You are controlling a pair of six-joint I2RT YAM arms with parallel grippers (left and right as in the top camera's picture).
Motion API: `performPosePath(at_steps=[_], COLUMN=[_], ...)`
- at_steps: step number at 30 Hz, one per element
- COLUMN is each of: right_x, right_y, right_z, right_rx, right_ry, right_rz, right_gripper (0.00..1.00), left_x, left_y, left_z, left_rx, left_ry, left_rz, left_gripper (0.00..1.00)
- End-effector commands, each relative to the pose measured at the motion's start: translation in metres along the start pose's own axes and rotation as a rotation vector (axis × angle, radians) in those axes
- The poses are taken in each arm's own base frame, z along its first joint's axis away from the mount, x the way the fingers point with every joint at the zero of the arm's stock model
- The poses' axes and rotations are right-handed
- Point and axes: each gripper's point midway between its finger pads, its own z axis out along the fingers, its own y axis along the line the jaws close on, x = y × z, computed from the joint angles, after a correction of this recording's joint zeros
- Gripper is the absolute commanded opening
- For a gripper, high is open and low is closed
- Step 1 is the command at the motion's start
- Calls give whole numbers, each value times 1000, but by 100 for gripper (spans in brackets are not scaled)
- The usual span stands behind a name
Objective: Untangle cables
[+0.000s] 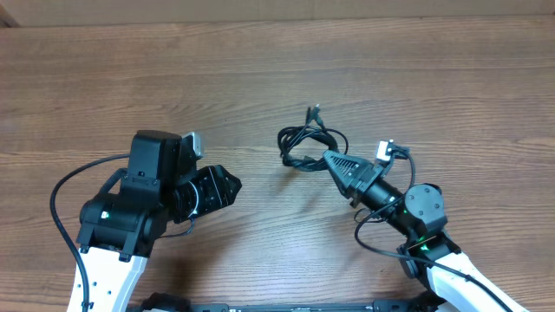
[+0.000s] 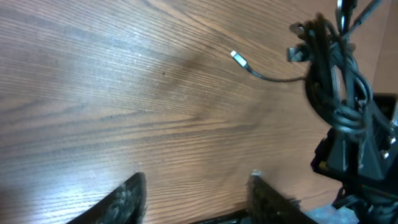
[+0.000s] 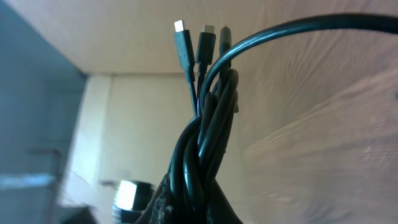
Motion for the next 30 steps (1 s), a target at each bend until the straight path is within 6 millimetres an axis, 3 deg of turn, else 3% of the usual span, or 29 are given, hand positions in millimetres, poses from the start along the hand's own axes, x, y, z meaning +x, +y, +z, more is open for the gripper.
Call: performPosePath(at_steps=[1, 3, 4, 6, 11, 13, 16, 19, 23, 28, 30], right_x=[9, 12, 14, 14, 19, 20, 20, 20, 22, 22, 22], right_y=[9, 8, 5, -2, -5, -5, -5, -5, -5, -5, -5], right_z=[0, 0, 0, 0, -1, -1, -1, -1, -1, -1, -1], right_rx=[-20, -14, -2, 25, 40, 40, 40, 40, 42, 43, 41], right_ry=[57, 73, 79, 80, 109, 112, 111, 112, 126, 127, 127], right_rz=[164, 163, 169, 183, 189, 188, 188, 188, 185, 185, 153], right_gripper=[4, 4, 4, 4, 4, 4, 4, 4, 4, 4, 4], left_x=[8, 17, 20, 22, 13, 10, 10, 19, 22, 9, 0], left_y=[-1, -3, -5, -8, -13, -21, -39, -55, -60, -68, -75], left_z=[0, 5, 6, 9, 22, 30, 44, 66, 91, 102, 103], left_rx=[4, 17, 27, 38, 43, 63, 107, 116, 107, 153, 195], left_ry=[33, 80, 103, 132, 156, 194, 271, 374, 465, 442, 421], left_rz=[-381, -537, -602, -713, -854, -849, -814, -782, -793, -766, -759], left_gripper=[75, 68, 69, 82, 80, 67, 62, 49, 50, 49, 54])
